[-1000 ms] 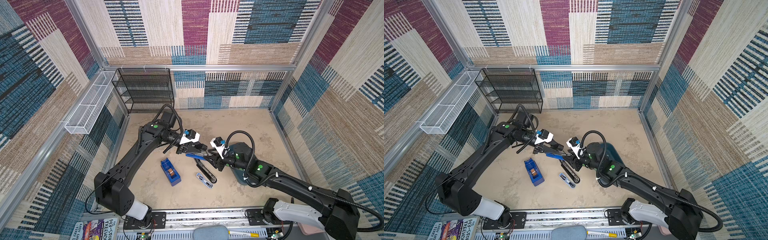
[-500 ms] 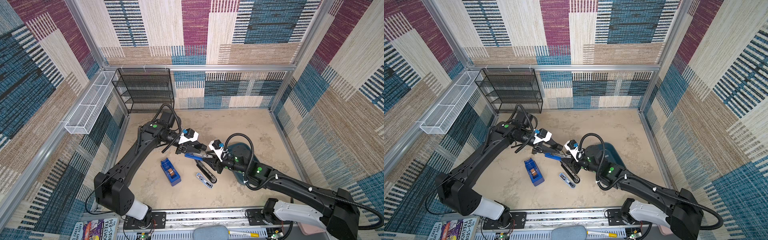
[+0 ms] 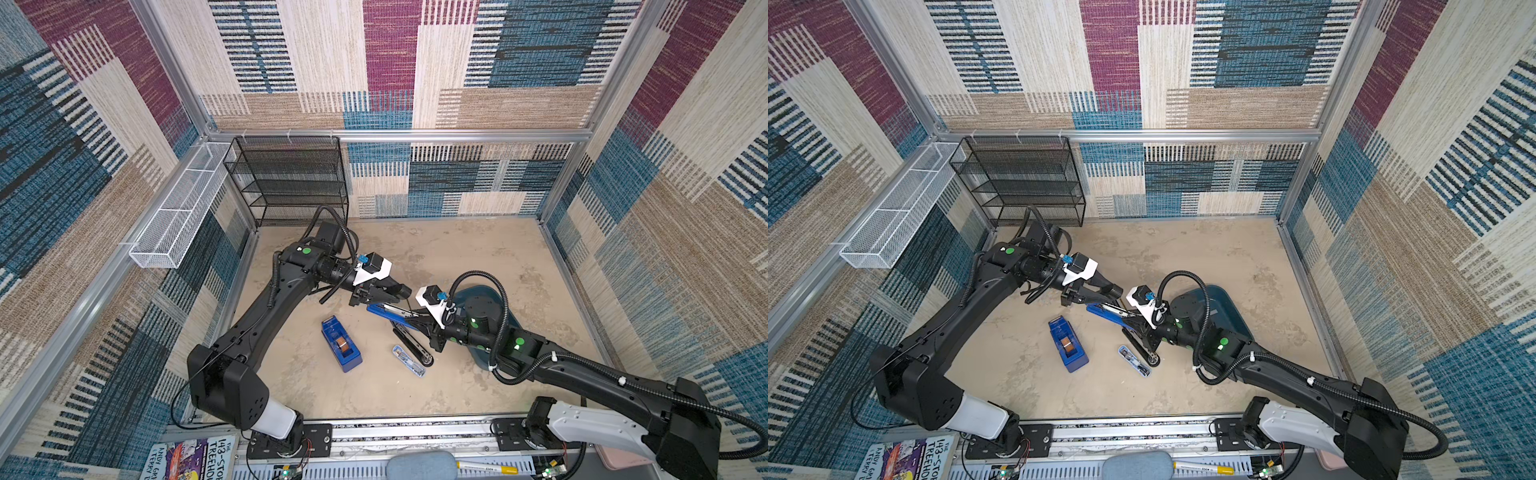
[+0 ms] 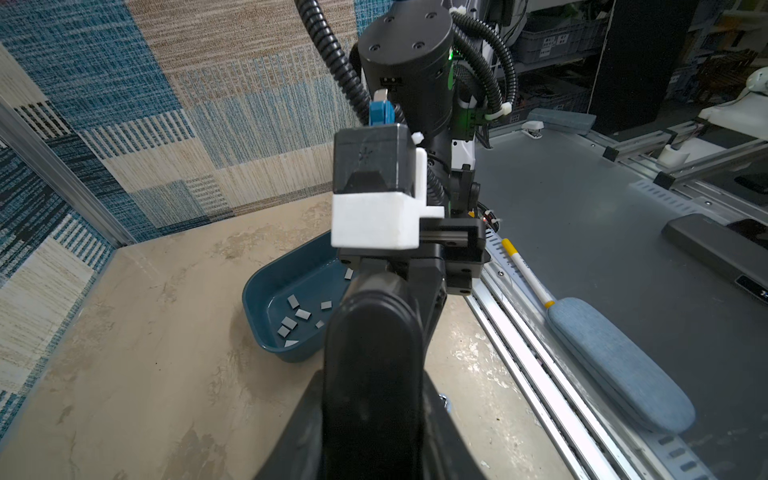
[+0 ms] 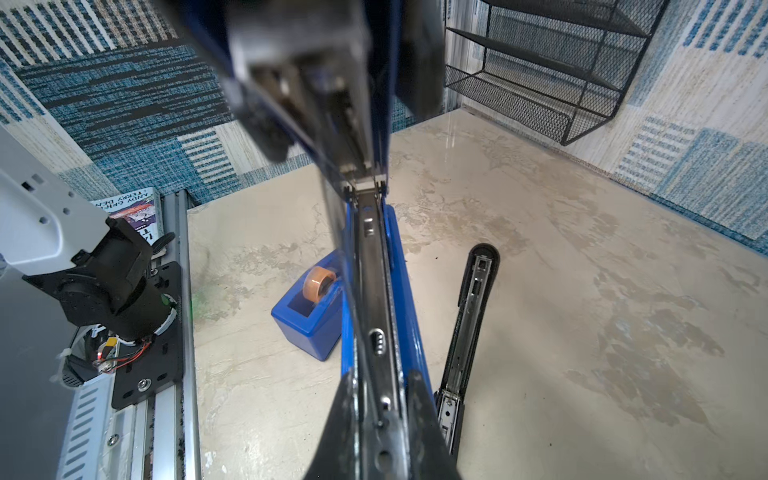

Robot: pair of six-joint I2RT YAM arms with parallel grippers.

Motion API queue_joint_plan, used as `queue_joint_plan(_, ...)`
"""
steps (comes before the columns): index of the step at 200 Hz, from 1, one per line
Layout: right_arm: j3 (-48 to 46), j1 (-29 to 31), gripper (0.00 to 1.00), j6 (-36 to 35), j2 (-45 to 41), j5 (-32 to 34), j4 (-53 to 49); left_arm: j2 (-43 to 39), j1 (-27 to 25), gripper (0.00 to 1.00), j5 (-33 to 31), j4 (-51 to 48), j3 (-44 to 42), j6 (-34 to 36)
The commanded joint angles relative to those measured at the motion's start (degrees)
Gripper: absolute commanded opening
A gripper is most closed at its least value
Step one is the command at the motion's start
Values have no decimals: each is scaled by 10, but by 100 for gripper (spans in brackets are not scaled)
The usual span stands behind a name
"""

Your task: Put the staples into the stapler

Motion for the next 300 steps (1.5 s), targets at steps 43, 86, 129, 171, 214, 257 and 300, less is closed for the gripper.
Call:
queue_joint_plan(43,-31,0,0,34,-29,15,1,-9,35,0,53,17,-4,30)
queue_joint_plan(86,-41,2,0,40,-34,6,2,-4,86,0,59,7,-8,53)
queue_joint_plan(129,-51,3,0,41,-52,1,9,12,140,0,71,6,-10,58)
queue_joint_plan(171,-63,3,0,45,-66,-6,17,27,174,0,79,7,-16,65)
queue_joint_plan(214,-68,3,0,47,-73,-7,21,39,186,0,72,-5,-20,80)
queue_joint_plan(257,-70,3,0,53,-80,10,24,50,186,0,64,-11,-20,87)
queue_joint_plan(300,-77,2,0,70,-109,27,34,64,189,0,38,-13,-22,88)
